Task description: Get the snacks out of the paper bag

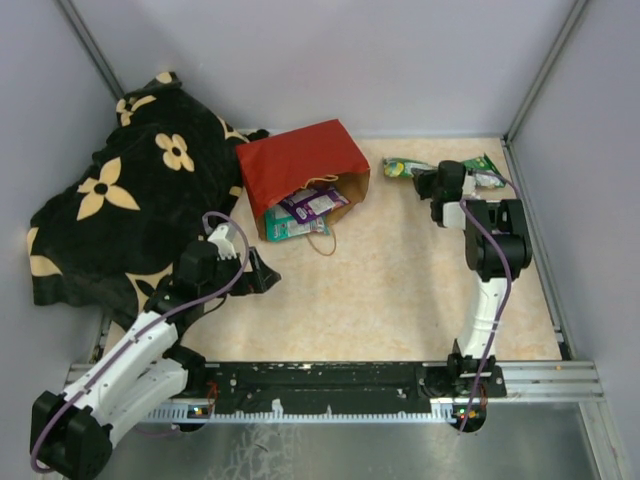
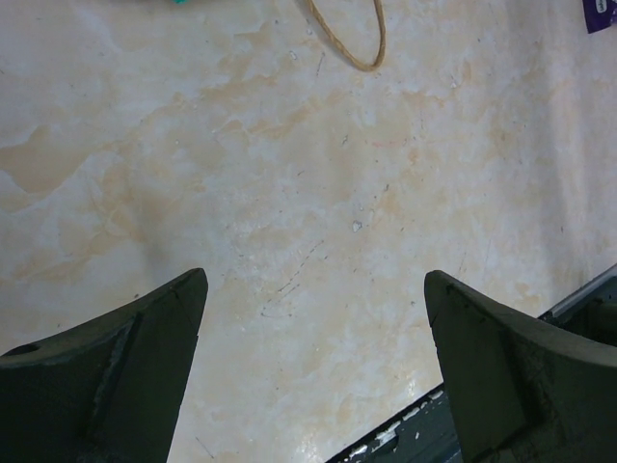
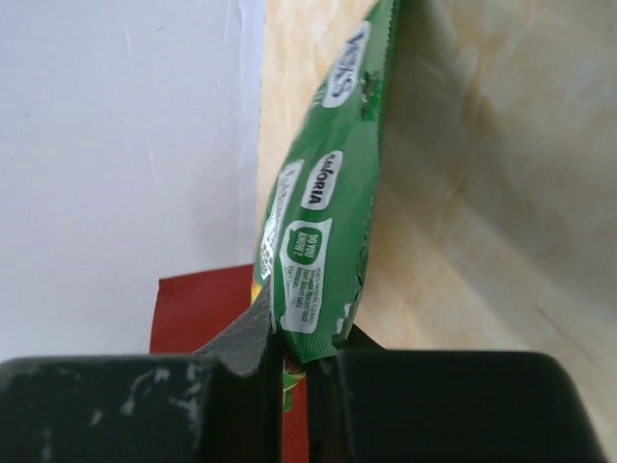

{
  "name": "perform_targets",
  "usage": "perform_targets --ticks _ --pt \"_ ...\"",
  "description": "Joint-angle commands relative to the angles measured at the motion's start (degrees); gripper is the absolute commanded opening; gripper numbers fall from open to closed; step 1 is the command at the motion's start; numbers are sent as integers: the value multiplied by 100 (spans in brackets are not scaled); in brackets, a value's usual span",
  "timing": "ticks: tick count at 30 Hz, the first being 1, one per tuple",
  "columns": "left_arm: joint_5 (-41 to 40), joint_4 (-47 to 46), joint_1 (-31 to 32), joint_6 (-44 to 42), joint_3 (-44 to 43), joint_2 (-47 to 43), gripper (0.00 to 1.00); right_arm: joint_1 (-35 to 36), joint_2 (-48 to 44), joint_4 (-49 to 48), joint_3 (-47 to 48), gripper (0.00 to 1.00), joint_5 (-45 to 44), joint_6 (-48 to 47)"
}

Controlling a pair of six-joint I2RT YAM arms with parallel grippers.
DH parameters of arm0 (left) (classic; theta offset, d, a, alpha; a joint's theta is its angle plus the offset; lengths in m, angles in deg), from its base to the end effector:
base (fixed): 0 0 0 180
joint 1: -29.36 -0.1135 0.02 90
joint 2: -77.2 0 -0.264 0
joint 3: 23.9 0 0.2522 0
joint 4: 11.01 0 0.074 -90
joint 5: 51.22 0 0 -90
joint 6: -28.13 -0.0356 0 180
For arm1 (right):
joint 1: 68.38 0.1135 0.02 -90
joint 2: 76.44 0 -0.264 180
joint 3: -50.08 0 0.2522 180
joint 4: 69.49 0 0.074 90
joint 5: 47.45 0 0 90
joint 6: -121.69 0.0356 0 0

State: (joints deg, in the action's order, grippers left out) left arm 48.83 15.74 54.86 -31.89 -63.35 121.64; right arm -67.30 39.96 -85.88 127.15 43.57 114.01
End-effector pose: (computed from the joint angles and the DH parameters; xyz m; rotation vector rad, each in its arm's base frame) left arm 0.1557 -0.0812 0.2190 0.0218 2.2104 -0.7445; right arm 0.4333 0.0088 0.1474 1.3587 1.6031 0.9403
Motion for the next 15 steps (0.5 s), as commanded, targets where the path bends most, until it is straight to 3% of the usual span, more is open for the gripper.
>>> perform_targets --ticks 1,2,5,7,10,15 --pt "438 186 -10 -266 -484 94 100 15 355 109 619 7 -468 -39" --pt "428 250 -11 -306 -557 98 100 12 372 83 628 14 -424 -79" --pt "418 431 -12 -518 -797 133 100 21 244 12 452 50 -208 -236" --pt "380 672 -17 -783 -1068 239 100 59 25 127 288 68 -122 -338" --pt "149 990 -17 -1209 -1433 463 100 186 -484 450 13 83 -151 -608" --pt "-41 1009 -13 -1602 -1519 503 100 762 -1652 722 -697 92 -559 -1477"
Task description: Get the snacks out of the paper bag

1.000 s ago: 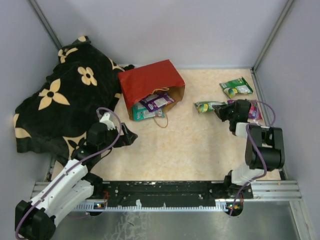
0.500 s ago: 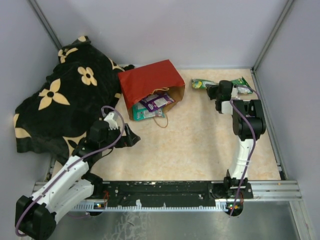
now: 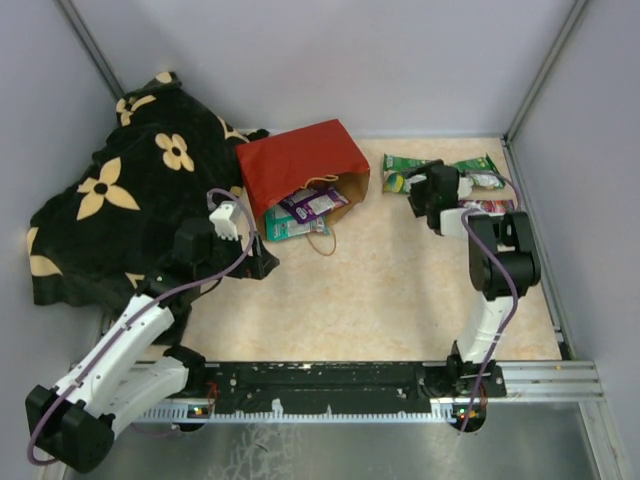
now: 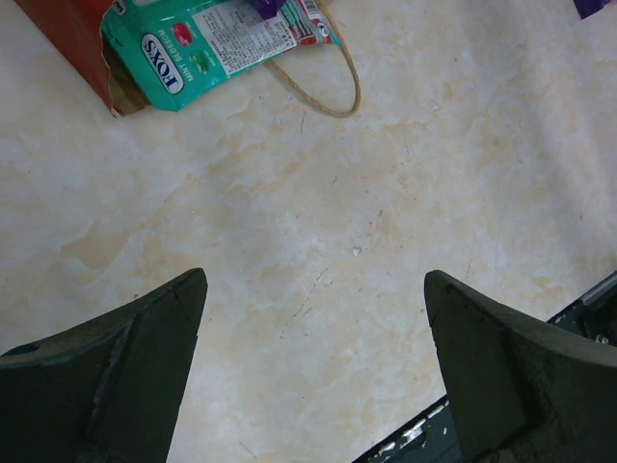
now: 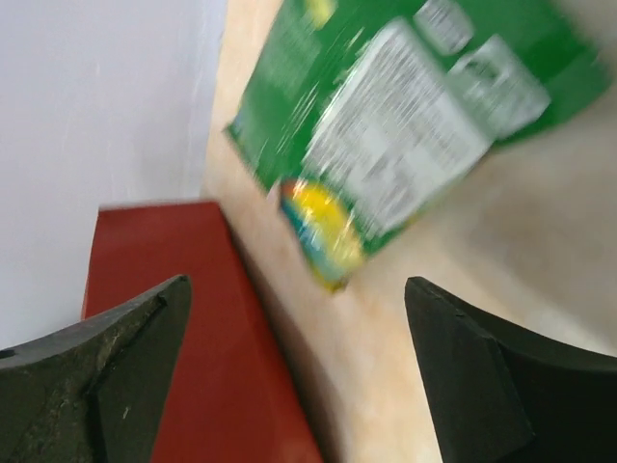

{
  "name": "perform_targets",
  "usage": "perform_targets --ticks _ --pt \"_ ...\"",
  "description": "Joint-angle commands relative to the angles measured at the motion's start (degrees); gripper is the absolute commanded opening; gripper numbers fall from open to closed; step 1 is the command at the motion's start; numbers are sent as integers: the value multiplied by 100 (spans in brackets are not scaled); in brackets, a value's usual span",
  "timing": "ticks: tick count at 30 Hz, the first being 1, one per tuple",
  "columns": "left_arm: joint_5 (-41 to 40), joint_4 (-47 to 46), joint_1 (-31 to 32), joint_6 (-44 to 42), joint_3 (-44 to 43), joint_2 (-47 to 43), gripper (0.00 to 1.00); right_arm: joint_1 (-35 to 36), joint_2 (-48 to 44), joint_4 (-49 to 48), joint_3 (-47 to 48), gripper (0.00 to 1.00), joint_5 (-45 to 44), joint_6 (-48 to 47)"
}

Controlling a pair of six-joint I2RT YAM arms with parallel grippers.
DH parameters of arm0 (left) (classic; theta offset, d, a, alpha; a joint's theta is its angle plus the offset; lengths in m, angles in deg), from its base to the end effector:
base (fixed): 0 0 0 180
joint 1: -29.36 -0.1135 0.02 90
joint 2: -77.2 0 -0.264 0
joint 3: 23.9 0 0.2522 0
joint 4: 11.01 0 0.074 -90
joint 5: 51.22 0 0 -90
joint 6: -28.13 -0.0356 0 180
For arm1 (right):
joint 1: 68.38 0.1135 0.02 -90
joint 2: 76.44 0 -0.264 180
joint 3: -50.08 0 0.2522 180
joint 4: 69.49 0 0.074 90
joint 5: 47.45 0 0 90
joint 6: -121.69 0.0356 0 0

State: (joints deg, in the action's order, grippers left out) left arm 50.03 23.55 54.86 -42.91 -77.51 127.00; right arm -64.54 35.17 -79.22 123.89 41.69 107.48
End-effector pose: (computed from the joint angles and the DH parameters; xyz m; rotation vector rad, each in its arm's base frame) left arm 0.1729 -0.0902 0.2762 0.2446 2.1548 -0.6632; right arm 0.4123 0.0271 0.1528 1.2825 1.7503 0.8212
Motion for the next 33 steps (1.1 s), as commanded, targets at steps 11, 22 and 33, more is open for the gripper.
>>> perform_targets --ticks 11,22,33 --pt "-369 -320 -23 -364 497 -1151 100 2493 -2438 -251 -1715 92 -1006 -1487" --pt "-498 -123 -28 -384 395 -1130 100 2765 -269 -1125 -374 73 -453 -537" --pt "-457 -25 -27 -410 479 -1329 100 3056 983 -1267 648 60 -1100 178"
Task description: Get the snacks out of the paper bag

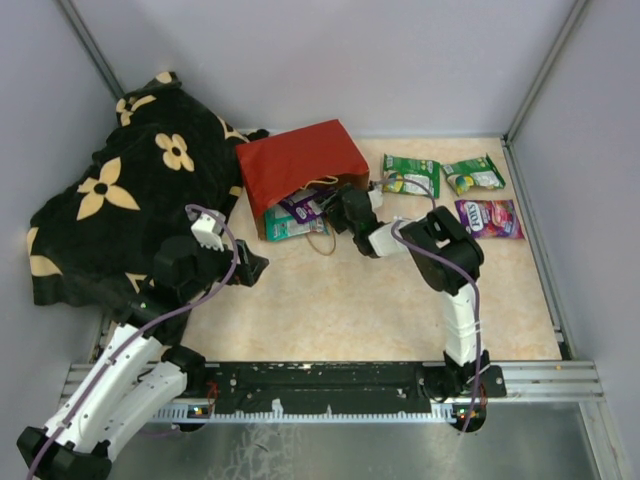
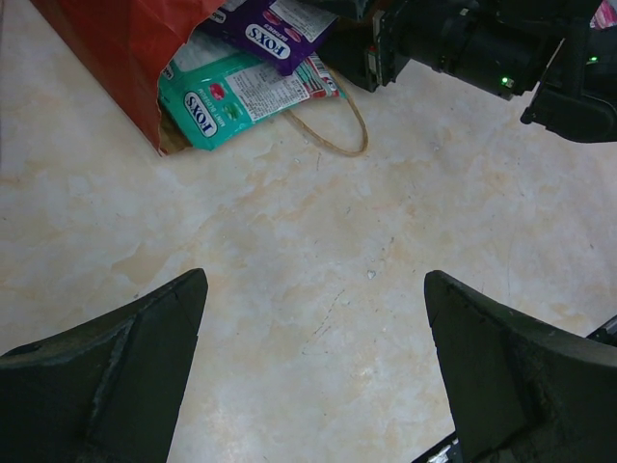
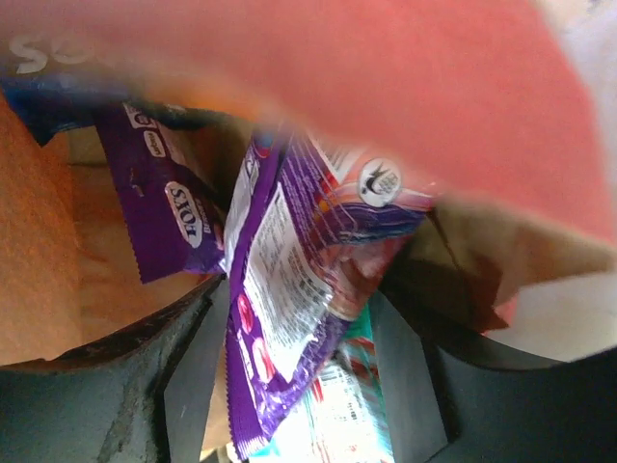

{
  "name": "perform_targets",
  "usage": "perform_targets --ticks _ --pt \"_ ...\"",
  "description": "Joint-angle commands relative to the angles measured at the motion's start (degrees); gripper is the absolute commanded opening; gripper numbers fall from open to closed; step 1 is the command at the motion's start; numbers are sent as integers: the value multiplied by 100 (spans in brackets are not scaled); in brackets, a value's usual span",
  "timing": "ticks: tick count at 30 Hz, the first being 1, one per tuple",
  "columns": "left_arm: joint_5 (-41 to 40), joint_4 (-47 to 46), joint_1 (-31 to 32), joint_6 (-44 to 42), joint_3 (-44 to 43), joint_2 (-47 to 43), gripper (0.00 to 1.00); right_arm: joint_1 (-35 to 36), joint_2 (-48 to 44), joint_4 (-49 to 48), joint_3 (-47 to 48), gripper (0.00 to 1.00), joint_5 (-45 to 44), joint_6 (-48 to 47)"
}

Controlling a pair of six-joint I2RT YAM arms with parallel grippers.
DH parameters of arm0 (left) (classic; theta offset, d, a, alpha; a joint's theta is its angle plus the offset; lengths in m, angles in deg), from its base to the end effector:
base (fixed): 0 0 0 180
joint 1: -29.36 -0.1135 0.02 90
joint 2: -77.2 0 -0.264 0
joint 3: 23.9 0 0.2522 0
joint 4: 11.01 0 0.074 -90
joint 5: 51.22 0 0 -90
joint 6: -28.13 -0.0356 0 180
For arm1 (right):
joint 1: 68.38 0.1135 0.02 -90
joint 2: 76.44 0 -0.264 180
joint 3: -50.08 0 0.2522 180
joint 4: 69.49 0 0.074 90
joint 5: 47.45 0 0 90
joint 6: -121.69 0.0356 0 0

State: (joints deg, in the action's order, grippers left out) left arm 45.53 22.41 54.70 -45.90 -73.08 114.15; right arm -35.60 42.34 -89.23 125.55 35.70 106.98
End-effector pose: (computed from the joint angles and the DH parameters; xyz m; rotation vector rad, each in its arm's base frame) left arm 0.1405 -0.0712 0.2861 0.2417 1.9695 -0.5884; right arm 0.3645 0.2297 0.1282 0.8584 1.9743 1.0644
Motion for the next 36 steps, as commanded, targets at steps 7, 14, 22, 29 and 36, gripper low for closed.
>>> perform_targets --ticks 7,14,22,29,36 --pt "20 91 -14 -138 45 -91 100 277 141 -301 714 24 -748 -45" --pt "111 82 -12 -156 44 -107 100 535 -997 -562 -213 13 -985 -677" --pt "221 62 -16 -156 53 -166 100 715 -3058 -128 -1787 13 -576 -1351" --pt "410 21 -16 -156 70 -116 100 624 -5618 1145 -3652 13 -1276 -1500" --pt "567 -6 -18 -164 79 -24 100 -1519 -6834 1700 -4605 11 -243 -1539"
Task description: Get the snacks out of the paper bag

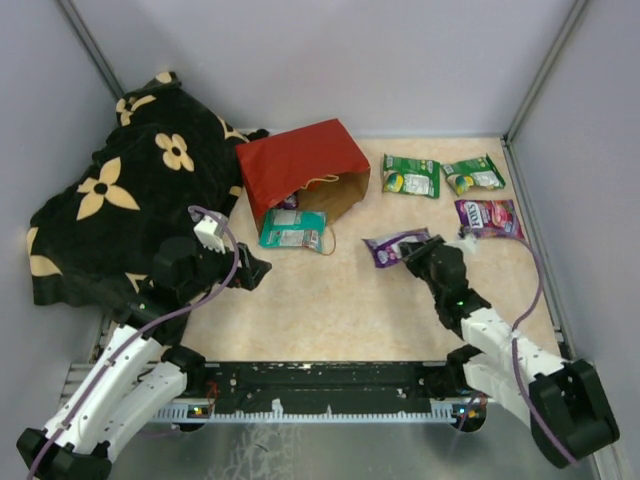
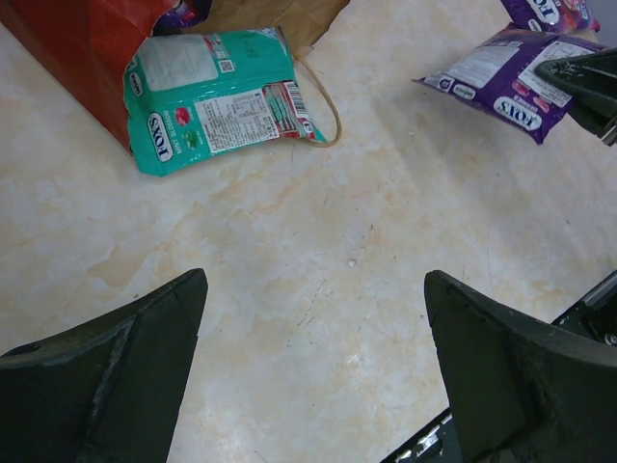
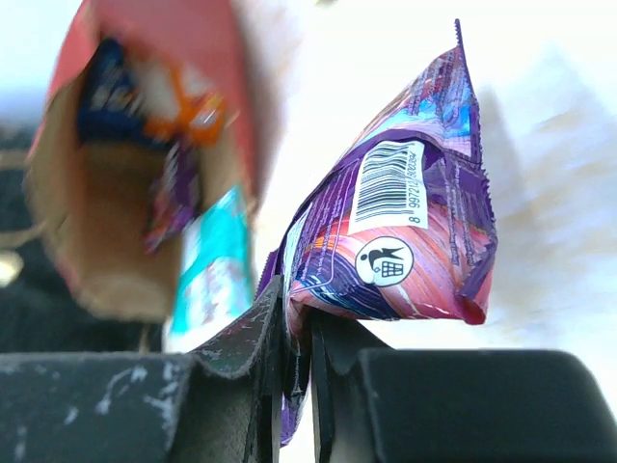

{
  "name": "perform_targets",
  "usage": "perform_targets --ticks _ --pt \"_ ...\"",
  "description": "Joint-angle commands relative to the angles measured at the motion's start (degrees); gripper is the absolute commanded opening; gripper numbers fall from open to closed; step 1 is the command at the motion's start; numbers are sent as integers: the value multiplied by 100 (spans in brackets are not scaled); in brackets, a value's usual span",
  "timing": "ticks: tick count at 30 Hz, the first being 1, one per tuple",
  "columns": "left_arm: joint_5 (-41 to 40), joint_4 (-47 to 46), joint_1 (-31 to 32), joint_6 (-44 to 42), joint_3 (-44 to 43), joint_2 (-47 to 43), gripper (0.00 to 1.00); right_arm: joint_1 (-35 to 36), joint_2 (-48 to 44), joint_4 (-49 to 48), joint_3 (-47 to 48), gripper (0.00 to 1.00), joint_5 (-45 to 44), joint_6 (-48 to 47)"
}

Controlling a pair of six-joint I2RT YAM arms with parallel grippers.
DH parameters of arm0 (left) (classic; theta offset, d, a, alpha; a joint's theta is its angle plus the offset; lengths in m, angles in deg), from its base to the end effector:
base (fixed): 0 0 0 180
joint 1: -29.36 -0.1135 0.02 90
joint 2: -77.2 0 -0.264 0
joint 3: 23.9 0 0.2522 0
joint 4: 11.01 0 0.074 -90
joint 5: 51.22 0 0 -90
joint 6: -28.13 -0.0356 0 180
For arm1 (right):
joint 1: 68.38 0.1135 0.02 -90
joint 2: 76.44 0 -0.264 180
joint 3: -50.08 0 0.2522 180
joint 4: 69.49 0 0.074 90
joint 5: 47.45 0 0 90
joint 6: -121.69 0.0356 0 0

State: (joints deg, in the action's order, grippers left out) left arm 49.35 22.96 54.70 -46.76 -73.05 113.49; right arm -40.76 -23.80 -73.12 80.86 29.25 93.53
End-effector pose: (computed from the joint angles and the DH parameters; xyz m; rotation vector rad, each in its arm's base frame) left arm 0.1371 -0.0721 0.2866 0.3023 1.9649 -0.6426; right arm 0.1784 0.0841 0.1954 0.7360 1.8280 0.8372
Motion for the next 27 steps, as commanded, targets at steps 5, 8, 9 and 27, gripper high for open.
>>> perform_targets --ticks 5,8,9,27 --pt "196 -48 -20 -88 66 97 100 -2059 869 -841 -20 11 1232 -229" --pt "159 -39 -15 -88 70 106 100 -2181 1814 -1365 298 11 1334 -69" --pt "144 -33 -13 -83 69 114 100 -2181 2106 -1564 397 11 1305 4" --pt "106 10 -17 -83 50 248 100 -1689 3140 -1633 1228 90 -195 747"
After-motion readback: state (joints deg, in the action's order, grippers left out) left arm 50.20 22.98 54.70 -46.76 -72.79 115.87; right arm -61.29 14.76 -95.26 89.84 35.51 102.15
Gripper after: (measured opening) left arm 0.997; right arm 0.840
